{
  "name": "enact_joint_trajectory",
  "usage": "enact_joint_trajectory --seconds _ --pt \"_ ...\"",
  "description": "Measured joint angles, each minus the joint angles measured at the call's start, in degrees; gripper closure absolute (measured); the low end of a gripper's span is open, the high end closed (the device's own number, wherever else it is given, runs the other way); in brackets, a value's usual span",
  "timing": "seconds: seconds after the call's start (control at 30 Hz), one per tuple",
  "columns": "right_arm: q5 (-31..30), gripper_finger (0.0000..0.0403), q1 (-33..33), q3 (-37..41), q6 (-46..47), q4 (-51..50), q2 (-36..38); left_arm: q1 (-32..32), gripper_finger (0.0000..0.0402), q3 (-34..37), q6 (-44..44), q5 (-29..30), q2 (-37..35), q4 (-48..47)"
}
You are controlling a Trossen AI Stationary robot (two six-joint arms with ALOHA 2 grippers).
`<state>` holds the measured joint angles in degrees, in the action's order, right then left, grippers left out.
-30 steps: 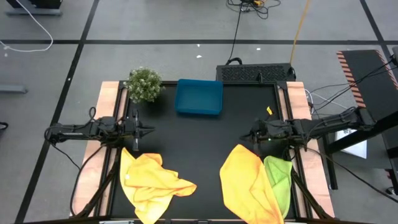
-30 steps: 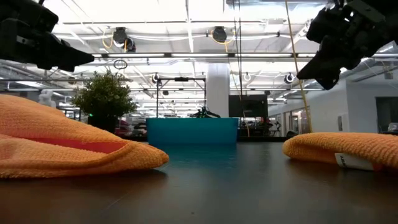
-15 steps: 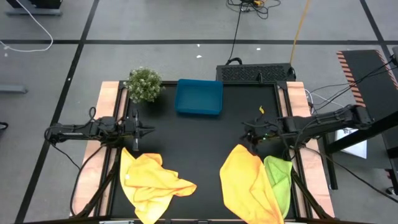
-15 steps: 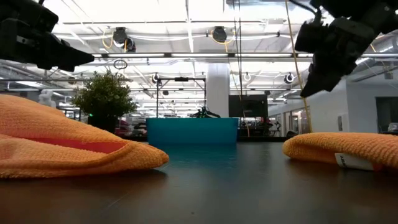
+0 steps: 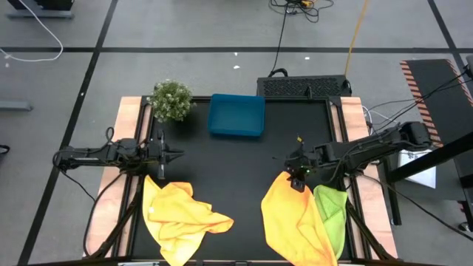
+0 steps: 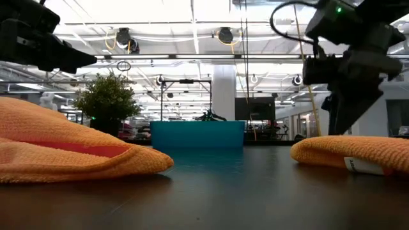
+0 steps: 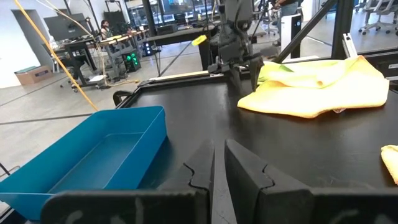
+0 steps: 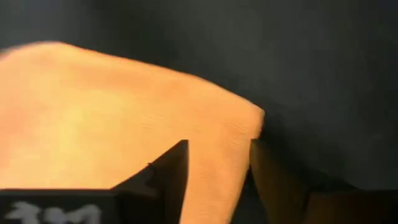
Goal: Fold microfiber towels
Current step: Fold the right orange microfiber towel
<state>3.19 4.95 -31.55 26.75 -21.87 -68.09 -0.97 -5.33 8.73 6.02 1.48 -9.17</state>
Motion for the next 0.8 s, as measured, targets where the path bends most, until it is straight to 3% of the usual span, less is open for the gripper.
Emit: enact_joint_trajectory --seconds 0.13,0.3,0.43,0.63,0.8 --pt "-1.74 0.0206 -0.78 0.00 -0.55 -0.91 -3.04 -0.02 0.0362 0.00 0.00 0.00 0.01 -0.02" --pt "-0.26 0.0216 -1.78 0.00 -1.46 0.93 -5.84 -0.02 0.0362 0.00 0.00 0.02 0.02 -0.02" --pt "-0.08 0.0263 -1.84 -0.11 -2.61 0.84 -6.78 0.00 0.0362 0.00 0.00 0.02 0.00 -0.02" --pt "2.62 0.0383 -1.71 0.10 -2.97 0.51 -5.55 -0.01 0.0362 0.00 0.00 0.04 0.02 -0.02" --pt "2.33 0.0399 -1.73 0.11 -2.11 0.52 -3.01 0.00 0.0362 0.00 0.00 0.04 0.00 -0.02"
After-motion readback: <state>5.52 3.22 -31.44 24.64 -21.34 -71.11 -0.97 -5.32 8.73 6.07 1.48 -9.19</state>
